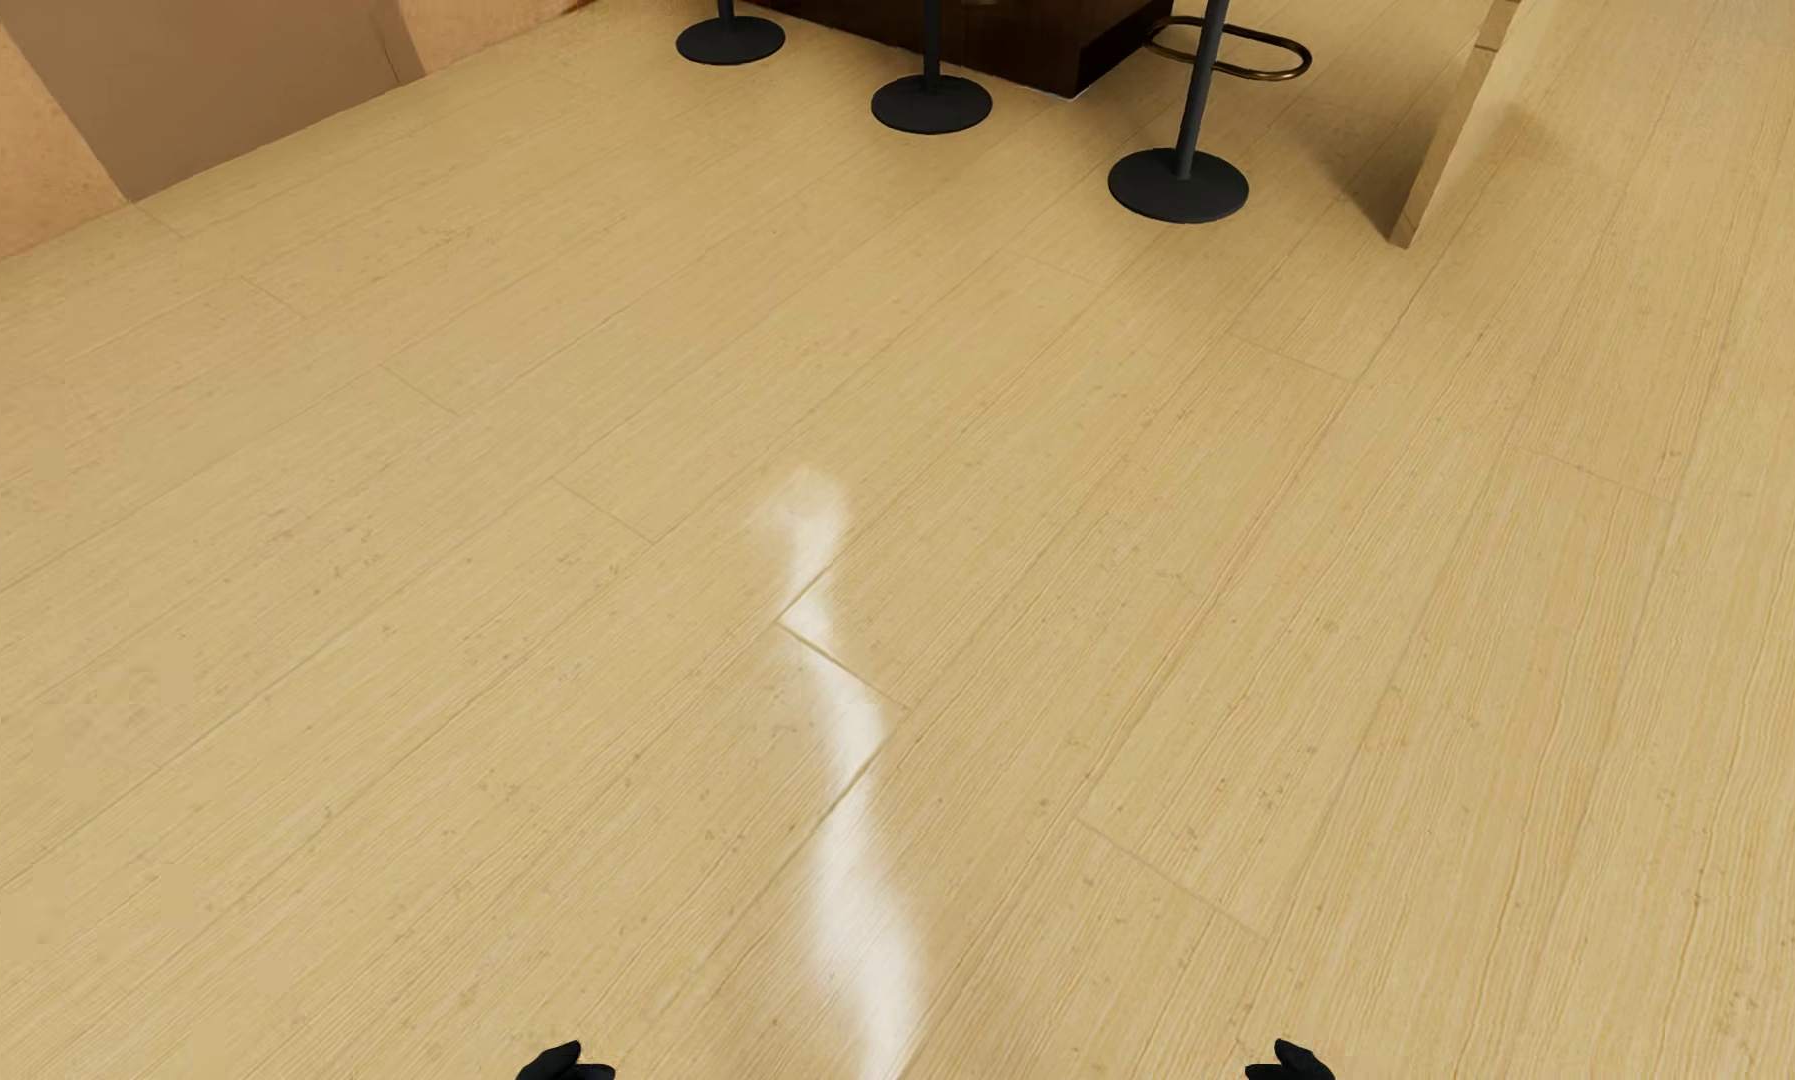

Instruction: Turn around

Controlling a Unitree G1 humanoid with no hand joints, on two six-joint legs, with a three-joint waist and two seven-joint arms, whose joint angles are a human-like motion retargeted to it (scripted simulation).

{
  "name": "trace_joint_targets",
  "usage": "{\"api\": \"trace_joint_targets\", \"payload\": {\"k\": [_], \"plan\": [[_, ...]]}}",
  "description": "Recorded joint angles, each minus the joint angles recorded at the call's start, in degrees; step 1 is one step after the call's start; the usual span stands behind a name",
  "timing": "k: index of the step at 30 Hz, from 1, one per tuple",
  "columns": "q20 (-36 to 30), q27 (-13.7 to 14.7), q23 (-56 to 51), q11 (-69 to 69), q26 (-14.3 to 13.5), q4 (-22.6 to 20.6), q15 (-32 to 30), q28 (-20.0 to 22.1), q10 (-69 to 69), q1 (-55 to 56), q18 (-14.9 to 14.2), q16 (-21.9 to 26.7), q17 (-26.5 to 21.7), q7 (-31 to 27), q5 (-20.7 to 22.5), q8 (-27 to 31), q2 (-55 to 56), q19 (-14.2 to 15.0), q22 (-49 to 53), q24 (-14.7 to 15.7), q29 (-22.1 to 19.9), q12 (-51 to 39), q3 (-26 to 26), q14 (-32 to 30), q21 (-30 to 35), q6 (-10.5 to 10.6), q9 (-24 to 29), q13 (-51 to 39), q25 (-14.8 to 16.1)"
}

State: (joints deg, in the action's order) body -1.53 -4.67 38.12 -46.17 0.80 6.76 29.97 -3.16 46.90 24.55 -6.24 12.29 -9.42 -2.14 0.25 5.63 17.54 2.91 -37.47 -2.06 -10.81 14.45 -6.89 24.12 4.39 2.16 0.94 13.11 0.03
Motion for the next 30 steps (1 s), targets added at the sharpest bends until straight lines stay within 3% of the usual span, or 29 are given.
{"api": "trace_joint_targets", "payload": {"k": [2,3,5,7,8,9,10,11,13,14,15,16,17,18,19,20,21,23,25,26,27,28,29,30], "plan": [[-2.4,-1.4,-1.0,0.0,2.7,1.2,-0.1,0.6,-1.1,-2.0,0.0,-1.5,-0.4,3.6,-3.2,-4.4,1.1,0.1,1.5,-0.3,0.5,-2.3,0.4,1.2,-1.0,-0.4,-0.3,1.5,0.4],[-3.3,-1.4,1.3,-0.5,3.2,1.7,0.4,0.7,-0.6,-3.2,0.1,-1.8,-0.3,4.9,-2.9,-3.5,0.7,0.0,2.2,-0.1,1.2,-4.7,-0.6,1.5,-2.6,-1.4,0.6,1.3,0.5],[-4.8,-2.7,2.6,0.2,1.5,2.6,0.5,1.7,6.7,-1.4,0.7,-3.2,-2.4,4.7,-1.7,-1.4,-0.6,-0.4,3.8,-0.1,2.6,-6.5,-2.0,-2.2,-3.4,-2.3,2.0,2.0,0.4],[-2.2,-2.4,4.9,3.3,-1.8,0.1,-0.9,1.1,11.3,1.2,14.0,-2.3,-2.7,0.7,0.1,1.6,-2.0,-0.4,1.9,0.1,1.9,-5.6,-1.9,-6.2,-3.7,-1.8,1.7,1.1,-0.6],[0.1,-2.7,2.2,3.9,-3.0,-0.7,-0.8,0.0,5.1,1.2,22.5,-1.3,-2.5,0.8,1.3,2.7,-2.2,-0.3,3.8,-0.1,1.0,-3.2,-2.4,-0.2,-2.3,-0.6,1.5,0.6,-1.3],[0.3,-2.5,0.6,2.1,-4.3,-0.6,-0.4,-0.5,0.3,-1.9,9.2,0.0,-0.4,0.8,0.8,2.3,-1.4,0.1,0.8,-0.1,0.1,-2.0,-1.6,2.5,-1.0,-1.0,1.1,0.3,-1.8],[-1.5,-2.2,-0.2,-0.3,-4.4,-0.2,-0.7,-0.3,-1.5,-3.8,0.5,0.8,1.0,1.6,-0.5,0.4,-0.3,0.8,-0.2,0.1,-0.1,-1.8,-1.0,2.4,-0.2,-1.4,0.8,0.8,-1.9],[-2.5,-2.0,0.3,-1.8,-3.3,0.4,-1.8,0.2,-1.9,-4.7,0.7,-0.6,1.1,2.8,-1.5,-2.0,0.6,1.3,1.2,0.3,0.5,-2.9,-0.3,3.0,-1.1,-1.5,0.6,1.2,-1.5],[-3.7,-2.7,-1.6,-3.9,-1.9,1.3,-1.6,2.3,-1.6,-7.0,0.6,-1.7,-0.6,6.6,-5.3,-7.2,3.5,3.1,0.6,1.1,3.2,-5.8,-2.2,4.6,-4.2,-3.9,0.7,0.0,-0.8],[-5.4,-1.3,1.2,-3.7,-0.7,2.0,0.1,4.1,4.2,-5.8,0.3,-3.1,-1.1,7.4,-5.3,-6.8,3.4,2.2,2.0,2.4,4.0,-8.3,-2.4,3.8,-5.6,-5.1,1.4,-0.1,-0.7],[-6.7,0.2,3.0,-3.5,0.6,2.2,0.1,5.0,13.5,-1.5,3.7,-3.3,-3.1,5.7,-3.9,-5.3,3.1,-1.0,4.2,3.6,3.9,-8.9,-1.9,-2.4,-5.3,-5.1,1.6,0.7,-0.2],[-5.6,1.6,4.1,-2.1,0.9,1.0,-0.4,4.6,19.5,2.4,10.6,-3.8,-5.2,3.0,-2.7,-3.5,2.6,0.0,3.3,4.4,3.1,-7.4,-1.7,-8.5,-4.7,-4.2,0.8,1.8,0.4],[-2.9,2.1,3.9,-0.6,1.5,-0.3,-0.9,2.9,17.6,4.2,15.2,-2.4,-4.2,0.7,-1.7,-1.9,1.5,-0.2,2.8,4.3,1.5,-5.5,-2.3,-7.9,-4.1,-3.4,0.7,1.6,0.8],[0.2,1.0,2.5,0.2,2.1,0.0,-1.1,0.9,8.6,5.2,17.0,-2.3,-2.6,-0.1,-0.3,-1.1,1.3,0.0,2.9,2.9,-0.3,-4.7,-1.7,-2.5,-1.9,-1.4,0.6,1.4,0.6],[1.9,-0.7,1.7,-0.9,1.8,0.7,-0.4,-0.6,1.7,3.0,2.7,-1.0,-0.1,-0.2,-0.1,-0.6,1.6,0.3,1.1,1.1,-1.5,-3.3,-1.2,-1.5,-0.3,-0.8,0.4,0.2,0.0],[0.5,-1.8,1.5,-1.8,1.9,0.8,-0.3,-1.2,1.0,1.6,0.0,0.8,0.9,1.0,-1.0,-1.0,1.5,0.4,-0.3,-0.4,-1.7,-4.1,-1.5,-1.1,-0.2,-1.0,0.7,0.1,-0.7],[-1.6,-3.1,-0.1,-2.8,1.7,1.8,-1.8,-0.7,0.7,0.2,0.2,0.5,0.1,2.7,-1.4,-1.9,2.0,1.3,1.5,-1.5,-0.9,-3.7,-0.7,-0.4,-1.0,-0.6,1.1,0.7,-1.0],[-3.1,-4.0,0.0,-1.1,0.5,2.7,-1.3,0.2,-1.0,-2.6,0.1,-0.7,0.6,6.4,-4.5,-5.9,2.3,3.3,1.1,-1.8,1.4,-6.0,-1.9,0.4,-3.4,-2.5,0.8,1.4,-1.1],[-5.8,-2.7,2.3,-1.3,-0.6,3.7,-0.9,2.1,2.5,-3.9,-0.1,-3.6,-1.6,7.3,-4.1,-5.0,1.1,0.0,1.9,0.5,3.7,-9.5,-3.6,0.2,-5.2,-4.0,1.9,1.7,-0.7],[-7.5,-1.8,3.7,-0.7,-1.2,3.8,-1.3,2.6,10.4,-0.3,2.6,-3.4,-3.1,5.4,-3.1,-3.4,0.8,0.1,3.9,1.5,3.9,-9.3,-2.9,-5.4,-4.1,-4.6,2.2,1.4,-0.8],[-6.0,-0.9,2.8,1.0,-2.2,2.1,-1.9,2.4,13.6,2.7,9.5,-2.7,-3.7,2.5,-2.5,-2.3,-0.1,0.1,3.3,2.4,3.3,-7.1,-2.5,-9.9,-3.6,-4.2,1.6,1.5,-1.1],[-2.8,0.1,1.5,2.6,-2.7,1.2,-2.3,1.7,9.9,4.0,16.1,-3.0,-3.4,0.5,-1.7,-1.3,-1.1,0.2,3.4,2.7,2.2,-3.8,-1.4,-7.9,-2.5,-3.2,0.8,1.9,-1.4],[0.1,1.3,1.1,2.0,-3.0,1.6,-1.7,0.9,-0.6,2.4,17.3,-2.3,-1.4,-0.4,-0.9,-0.3,-1.1,0.2,1.8,2.5,1.0,-1.8,-0.3,-2.2,-1.4,-2.4,0.4,1.0,-1.7],[-0.8,1.6,1.0,0.7,-2.3,2.2,-0.9,0.6,-3.5,0.6,-0.9,-0.4,0.0,-0.9,-0.9,0.3,-0.3,0.4,0.9,2.1,0.1,-1.0,-0.3,-4.1,-0.7,-2.0,-0.6,0.2,-1.9]]}}
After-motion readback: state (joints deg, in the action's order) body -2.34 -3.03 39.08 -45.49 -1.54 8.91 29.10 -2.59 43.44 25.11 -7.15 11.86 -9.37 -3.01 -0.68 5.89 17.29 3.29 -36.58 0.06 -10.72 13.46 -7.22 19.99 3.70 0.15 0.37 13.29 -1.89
